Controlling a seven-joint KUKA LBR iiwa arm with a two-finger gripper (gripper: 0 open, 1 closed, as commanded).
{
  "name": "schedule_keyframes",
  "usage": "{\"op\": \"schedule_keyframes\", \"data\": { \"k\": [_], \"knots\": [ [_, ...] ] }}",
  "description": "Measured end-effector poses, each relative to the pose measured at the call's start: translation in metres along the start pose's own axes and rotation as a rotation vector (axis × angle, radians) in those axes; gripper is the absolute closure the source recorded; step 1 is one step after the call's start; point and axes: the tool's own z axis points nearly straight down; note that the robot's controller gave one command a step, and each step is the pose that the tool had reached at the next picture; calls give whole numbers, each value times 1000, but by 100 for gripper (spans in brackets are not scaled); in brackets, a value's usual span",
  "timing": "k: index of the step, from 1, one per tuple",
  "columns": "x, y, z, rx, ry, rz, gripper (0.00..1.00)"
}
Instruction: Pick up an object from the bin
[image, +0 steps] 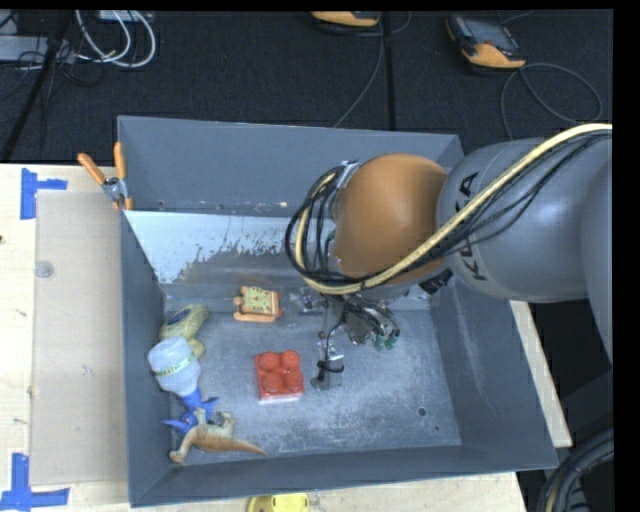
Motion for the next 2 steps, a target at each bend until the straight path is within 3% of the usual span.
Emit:
{"op": "schedule_keyframes", "data": {
  "k": [1, 2],
  "knots": [
    [0, -1, 54, -2, 4, -257, 0],
    [10, 0, 87, -2, 2, -410, 100]
  ]
}}
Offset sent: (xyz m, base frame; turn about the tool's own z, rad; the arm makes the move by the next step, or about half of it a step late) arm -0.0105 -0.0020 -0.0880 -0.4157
